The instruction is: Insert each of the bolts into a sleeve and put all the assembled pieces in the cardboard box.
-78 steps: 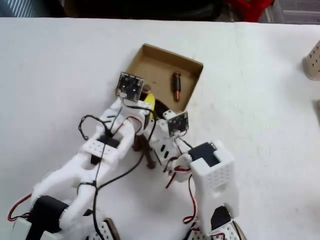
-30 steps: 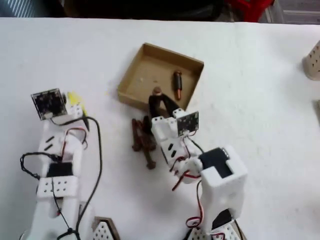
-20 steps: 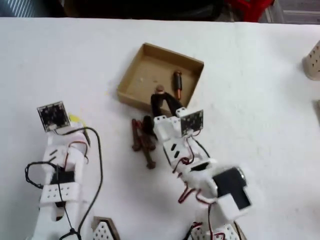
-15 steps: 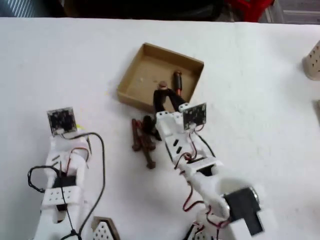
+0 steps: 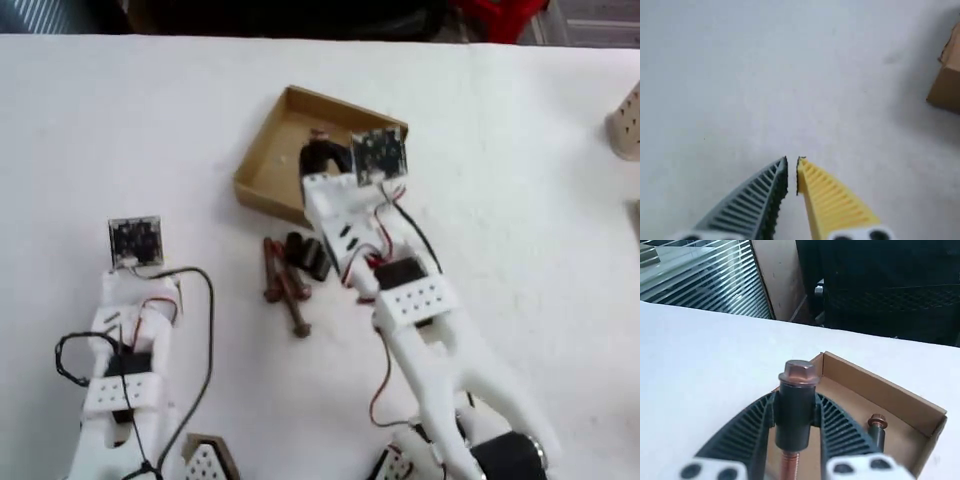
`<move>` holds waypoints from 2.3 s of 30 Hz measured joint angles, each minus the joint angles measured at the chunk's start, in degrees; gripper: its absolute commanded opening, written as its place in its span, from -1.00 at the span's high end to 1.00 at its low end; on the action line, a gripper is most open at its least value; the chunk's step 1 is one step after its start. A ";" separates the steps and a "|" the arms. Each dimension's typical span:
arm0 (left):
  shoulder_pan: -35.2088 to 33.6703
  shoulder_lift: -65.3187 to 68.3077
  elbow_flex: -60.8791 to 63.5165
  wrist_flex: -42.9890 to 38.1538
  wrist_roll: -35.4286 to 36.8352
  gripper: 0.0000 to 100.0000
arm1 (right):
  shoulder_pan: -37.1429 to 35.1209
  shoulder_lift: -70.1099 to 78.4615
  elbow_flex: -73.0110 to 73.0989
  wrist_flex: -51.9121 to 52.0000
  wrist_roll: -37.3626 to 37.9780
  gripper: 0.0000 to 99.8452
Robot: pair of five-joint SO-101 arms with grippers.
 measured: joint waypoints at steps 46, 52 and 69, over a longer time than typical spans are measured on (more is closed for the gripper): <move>0.00 0.00 0.00 0.00 -0.18 0.88 | 7.74 59.78 -69.98 52.84 5.98 0.70; 0.00 0.00 0.00 0.00 -0.18 0.88 | 7.21 49.76 -69.98 66.90 5.98 0.70; 0.00 0.00 0.00 0.00 -0.18 0.88 | -3.52 41.41 -69.63 84.13 5.98 0.89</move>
